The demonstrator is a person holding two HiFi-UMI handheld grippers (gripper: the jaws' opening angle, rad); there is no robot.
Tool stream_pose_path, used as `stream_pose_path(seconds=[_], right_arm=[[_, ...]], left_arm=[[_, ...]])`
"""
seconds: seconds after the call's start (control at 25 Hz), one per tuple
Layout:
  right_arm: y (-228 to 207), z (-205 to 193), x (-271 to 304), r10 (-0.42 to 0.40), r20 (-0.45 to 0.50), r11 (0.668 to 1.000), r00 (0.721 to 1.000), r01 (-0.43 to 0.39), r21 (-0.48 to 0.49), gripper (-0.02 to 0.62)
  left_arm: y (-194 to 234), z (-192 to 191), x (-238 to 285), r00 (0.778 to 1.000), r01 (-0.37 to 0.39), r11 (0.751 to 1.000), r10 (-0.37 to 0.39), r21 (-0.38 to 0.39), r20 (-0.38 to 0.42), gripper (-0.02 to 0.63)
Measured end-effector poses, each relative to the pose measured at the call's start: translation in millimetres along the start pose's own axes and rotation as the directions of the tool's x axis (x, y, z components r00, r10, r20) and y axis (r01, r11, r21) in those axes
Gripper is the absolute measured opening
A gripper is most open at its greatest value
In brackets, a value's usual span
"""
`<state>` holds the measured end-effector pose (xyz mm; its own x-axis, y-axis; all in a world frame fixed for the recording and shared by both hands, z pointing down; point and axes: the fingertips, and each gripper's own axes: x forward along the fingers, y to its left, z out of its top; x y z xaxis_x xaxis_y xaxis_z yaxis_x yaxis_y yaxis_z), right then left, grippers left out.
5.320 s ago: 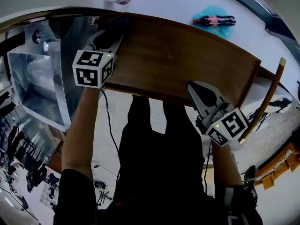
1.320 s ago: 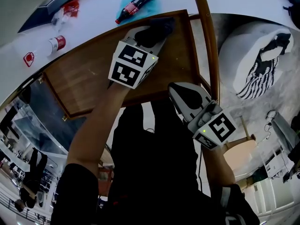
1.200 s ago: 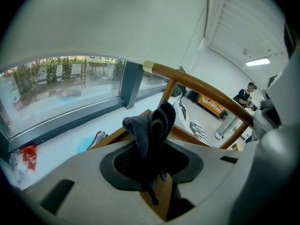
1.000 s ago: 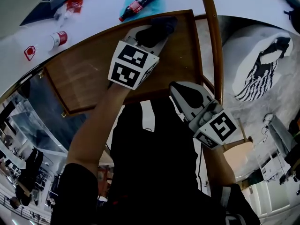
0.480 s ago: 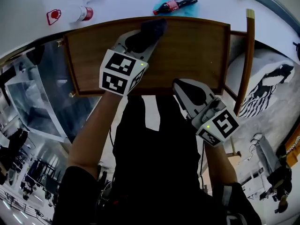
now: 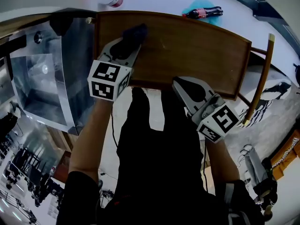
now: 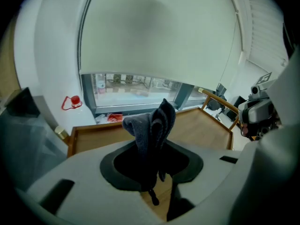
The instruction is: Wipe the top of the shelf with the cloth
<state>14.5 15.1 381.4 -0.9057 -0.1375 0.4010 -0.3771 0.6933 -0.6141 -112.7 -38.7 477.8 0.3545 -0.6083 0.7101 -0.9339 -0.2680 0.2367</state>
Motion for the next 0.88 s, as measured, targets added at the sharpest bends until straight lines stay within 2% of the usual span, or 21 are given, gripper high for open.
stream_pose_path(seconds=[0.28, 0.48, 0.88], right_arm=[[37.7, -6.0, 46.6, 0.046, -0.066, 0.998, 0.997, -0.049, -0.039, 0.004], [58.4, -7.7, 72.0, 0.067, -0.095, 0.996, 0.993, -0.072, -0.057, 0.005], [76.9, -13.4, 102.1, 0.083, -0.124, 0.995, 0.989, -0.090, -0.049, 0.004]], left_arm=[[52.6, -40.6, -47.5, 0.997, -0.072, 0.996, 0.072, -0.051, -0.013, 0.139], [80.5, -54.4, -69.5, 0.994, -0.106, 0.993, 0.105, -0.057, -0.021, 0.140], [101.3, -71.7, -73.9, 0.995, -0.081, 0.995, 0.077, -0.064, -0.059, 0.138]])
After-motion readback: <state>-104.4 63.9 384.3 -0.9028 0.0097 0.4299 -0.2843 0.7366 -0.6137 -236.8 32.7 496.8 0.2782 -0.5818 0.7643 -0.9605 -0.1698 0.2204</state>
